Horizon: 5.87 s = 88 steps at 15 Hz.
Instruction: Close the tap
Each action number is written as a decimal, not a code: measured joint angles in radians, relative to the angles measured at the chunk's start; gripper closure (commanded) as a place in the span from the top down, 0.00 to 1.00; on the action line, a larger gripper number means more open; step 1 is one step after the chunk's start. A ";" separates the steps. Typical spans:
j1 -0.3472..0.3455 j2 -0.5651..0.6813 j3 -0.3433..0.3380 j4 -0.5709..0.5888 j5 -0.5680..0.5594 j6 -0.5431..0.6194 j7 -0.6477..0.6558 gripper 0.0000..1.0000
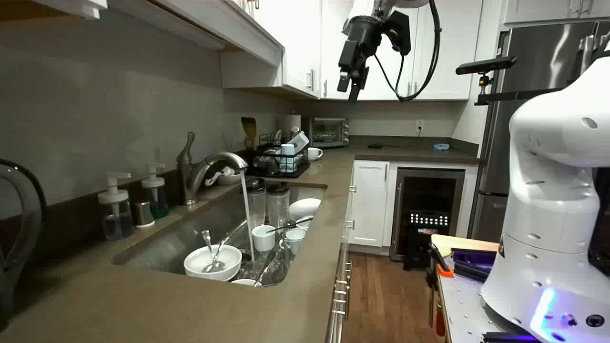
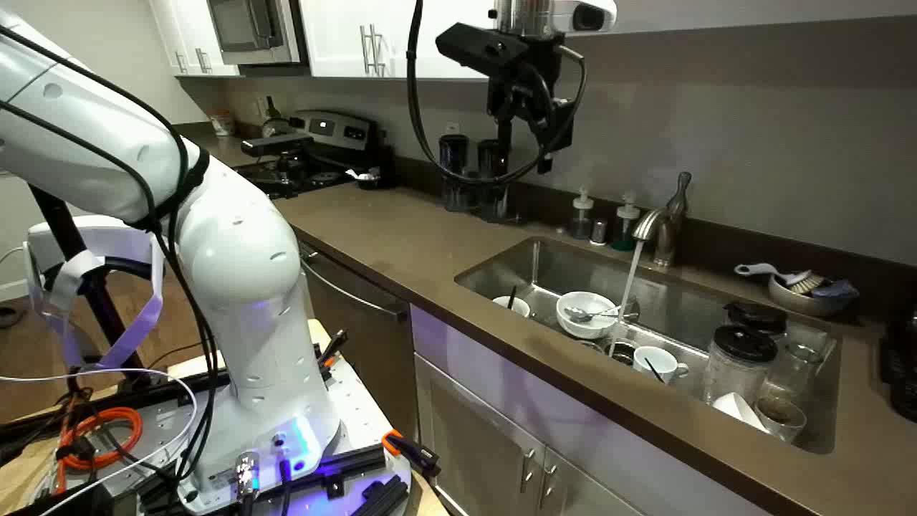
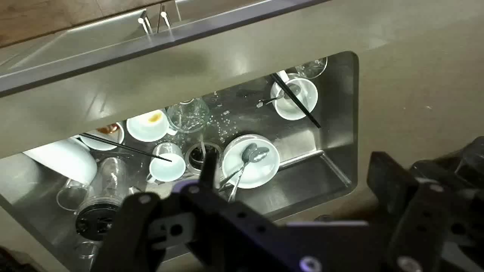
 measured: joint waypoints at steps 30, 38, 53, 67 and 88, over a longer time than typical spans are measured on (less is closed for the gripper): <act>0.077 0.299 0.038 -0.140 0.129 0.961 0.003 1.00; 0.200 0.548 -0.015 0.101 0.178 1.024 0.003 1.00; 0.207 0.664 -0.020 0.138 0.210 1.247 0.022 1.00; 0.084 0.951 0.132 0.295 0.167 1.530 0.174 0.92; -0.105 1.130 0.307 0.558 0.093 1.550 0.211 0.38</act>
